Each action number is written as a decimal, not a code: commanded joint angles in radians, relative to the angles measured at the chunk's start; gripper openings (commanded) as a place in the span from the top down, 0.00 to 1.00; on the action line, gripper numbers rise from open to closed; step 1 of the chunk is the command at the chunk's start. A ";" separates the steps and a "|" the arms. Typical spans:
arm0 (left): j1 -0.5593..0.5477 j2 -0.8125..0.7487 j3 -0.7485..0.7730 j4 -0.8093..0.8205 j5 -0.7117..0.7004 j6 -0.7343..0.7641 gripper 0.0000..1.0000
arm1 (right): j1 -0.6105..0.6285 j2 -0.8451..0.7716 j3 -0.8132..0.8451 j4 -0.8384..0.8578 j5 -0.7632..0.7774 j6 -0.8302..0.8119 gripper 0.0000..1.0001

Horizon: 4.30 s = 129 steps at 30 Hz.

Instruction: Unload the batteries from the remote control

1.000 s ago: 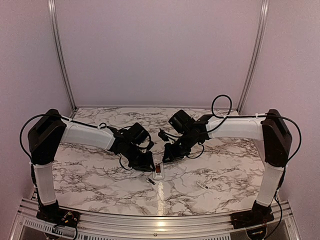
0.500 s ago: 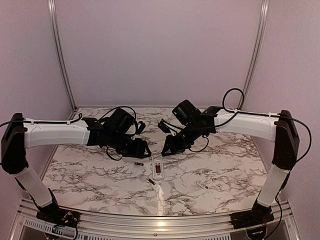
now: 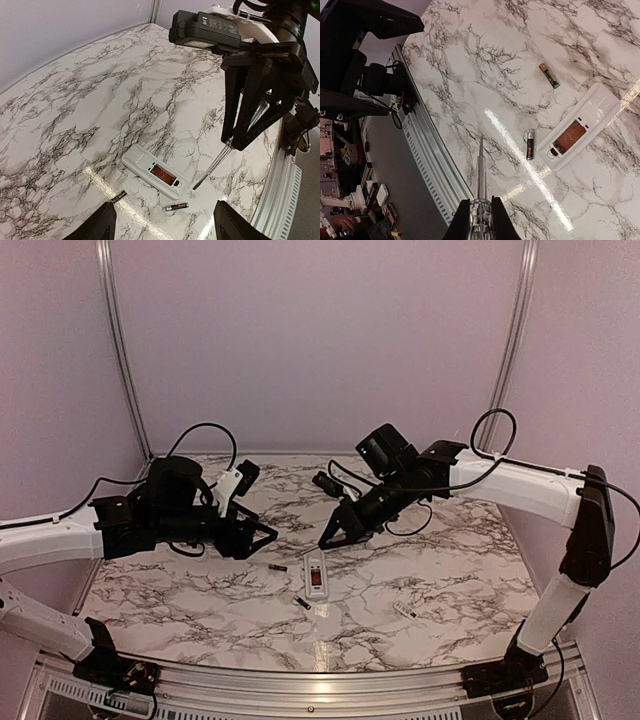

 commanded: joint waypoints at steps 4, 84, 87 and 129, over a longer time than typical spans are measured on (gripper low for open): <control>-0.014 -0.089 -0.057 0.133 0.178 0.301 0.33 | 0.005 -0.050 0.044 0.009 -0.169 0.034 1.00; 0.075 -0.177 -0.232 -0.054 -0.297 -0.105 1.00 | -0.084 -0.141 0.097 -0.013 0.170 0.131 0.02; 0.096 -0.156 -0.237 -0.068 -0.341 -0.137 1.00 | -0.084 -0.140 0.094 -0.017 0.170 0.130 0.01; 0.229 0.255 -0.233 -0.071 -0.322 -0.269 1.00 | -0.084 -0.159 0.051 -0.023 0.186 0.143 0.02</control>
